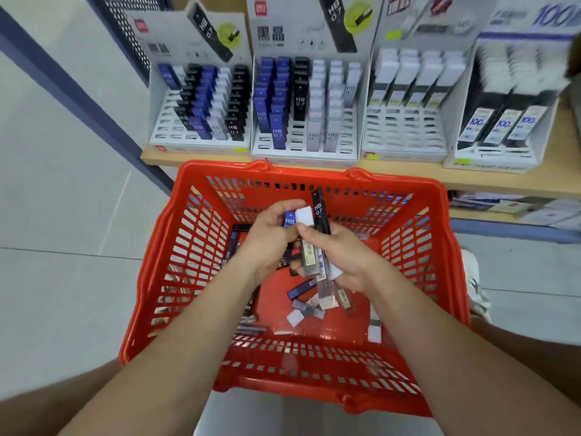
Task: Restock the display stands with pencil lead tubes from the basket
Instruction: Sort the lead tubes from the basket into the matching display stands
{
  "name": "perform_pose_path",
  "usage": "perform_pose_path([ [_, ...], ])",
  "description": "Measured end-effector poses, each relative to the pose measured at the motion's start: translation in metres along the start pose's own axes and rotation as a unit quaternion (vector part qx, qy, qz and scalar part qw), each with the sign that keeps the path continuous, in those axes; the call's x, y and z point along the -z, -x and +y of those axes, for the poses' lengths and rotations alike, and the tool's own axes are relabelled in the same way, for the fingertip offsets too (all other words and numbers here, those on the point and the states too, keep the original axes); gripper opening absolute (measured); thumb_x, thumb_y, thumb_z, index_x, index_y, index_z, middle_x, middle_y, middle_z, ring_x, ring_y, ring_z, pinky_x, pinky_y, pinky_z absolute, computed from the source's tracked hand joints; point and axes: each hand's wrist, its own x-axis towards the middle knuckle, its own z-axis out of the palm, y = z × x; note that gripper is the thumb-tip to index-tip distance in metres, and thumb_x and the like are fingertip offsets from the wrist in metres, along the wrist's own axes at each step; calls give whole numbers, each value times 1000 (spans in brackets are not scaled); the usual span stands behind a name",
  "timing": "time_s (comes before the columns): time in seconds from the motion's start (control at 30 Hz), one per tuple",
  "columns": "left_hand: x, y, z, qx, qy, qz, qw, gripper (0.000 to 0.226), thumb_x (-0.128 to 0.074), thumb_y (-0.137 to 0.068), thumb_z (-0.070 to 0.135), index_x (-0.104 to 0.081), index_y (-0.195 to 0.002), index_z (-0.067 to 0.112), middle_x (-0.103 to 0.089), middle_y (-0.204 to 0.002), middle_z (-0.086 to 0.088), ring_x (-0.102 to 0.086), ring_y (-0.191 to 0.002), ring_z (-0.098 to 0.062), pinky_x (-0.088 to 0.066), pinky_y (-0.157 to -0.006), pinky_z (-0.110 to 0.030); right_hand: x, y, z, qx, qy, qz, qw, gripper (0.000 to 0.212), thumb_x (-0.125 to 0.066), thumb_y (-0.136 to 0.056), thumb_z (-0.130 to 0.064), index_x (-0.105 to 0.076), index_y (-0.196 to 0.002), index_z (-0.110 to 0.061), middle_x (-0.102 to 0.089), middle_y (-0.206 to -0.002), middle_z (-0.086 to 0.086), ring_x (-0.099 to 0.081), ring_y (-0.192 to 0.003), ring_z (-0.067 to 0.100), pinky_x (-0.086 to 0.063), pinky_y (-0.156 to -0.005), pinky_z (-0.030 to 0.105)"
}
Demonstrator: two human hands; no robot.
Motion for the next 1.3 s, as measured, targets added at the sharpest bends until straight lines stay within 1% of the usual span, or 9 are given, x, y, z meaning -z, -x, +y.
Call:
perform_pose_path([
  [0.13,-4,25,35,-53,55,57,995,28,-47,-96,-2,-57,-120,9,-65,-83,-7,-58,-58,-15,-49,-51,-23,-8,27,-27,78,-1,-9,997,23,-62,-96,-13,-59,-114,-1,-62,-72,9,-53,-47,18,-45,-42,26],
  [0.23,-1,41,62,-71,73,90,991,19,-44,-98,3,-60,-105,11,-63,-79,-5,-50,-52,-11,-36,-43,-21,-16,45,-45,100,8,-34,994,12,-61,-96,-14,-57,-104,-6,-56,-67,6,-46,-48,19,-41,-42,27],
  [0.43,1,67,126,-163,-99,85,978,17,-60,-91,39,-66,-97,25,-51,-70,5,-37,-55,-10,-26,-48,-23,-33,81,-73,123,142,-97,977,17,-60,-96,-10,-44,-93,-16,-49,-63,2,-44,-45,16,-37,-42,25],
  [0.53,-6,75,147,-181,-194,34,964,15,-60,-92,34,-66,-94,20,-47,-57,12,-39,-48,-6,-29,-43,-20,-39,91,-82,134,158,-138,969,17,-59,-96,-7,-47,-91,-19,-48,-65,4,-43,-44,15,-36,-42,24],
  [0.73,-2,89,170,-251,-103,82,959,14,-59,-94,21,-56,-81,19,-42,-57,3,-37,-49,-10,-25,-39,-17,-35,97,-85,103,140,-183,968,21,-62,-92,0,-54,-112,-2,-48,-56,0,-45,-40,12,-37,-40,21],
  [0.93,16,101,182,-246,-114,92,958,15,-56,-95,15,-50,-82,14,-29,-60,-2,-23,-43,-10,-15,-40,-15,-42,87,-83,146,-102,-98,979,26,-73,-78,-21,-56,-93,-10,-54,-69,5,-40,-43,9,-29,-34,18],
  [1.03,11,100,163,-216,-149,65,963,12,-58,-94,17,-52,-84,12,-31,-52,3,-22,-42,-10,-20,-38,-16,-61,91,-90,190,13,-59,980,28,-77,-79,-24,-62,-100,-12,-62,-73,0,-53,-51,8,-36,-37,20],
  [1.13,5,96,151,-190,-72,93,975,13,-57,-95,21,-58,-89,9,-41,-52,3,-31,-41,-9,-27,-40,-17,-75,86,-88,200,37,-61,977,15,-73,-85,-10,-63,-96,-12,-66,-66,0,-56,-48,9,-37,-38,19],
  [1.3,12,90,154,-105,156,80,979,31,-35,-102,14,-64,-113,8,-61,-84,-7,-52,-61,-17,-46,-49,-32,-84,71,-80,182,-100,-57,976,10,-66,-88,-1,-65,-95,-8,-71,-73,5,-64,-56,13,-32,-36,17],
])
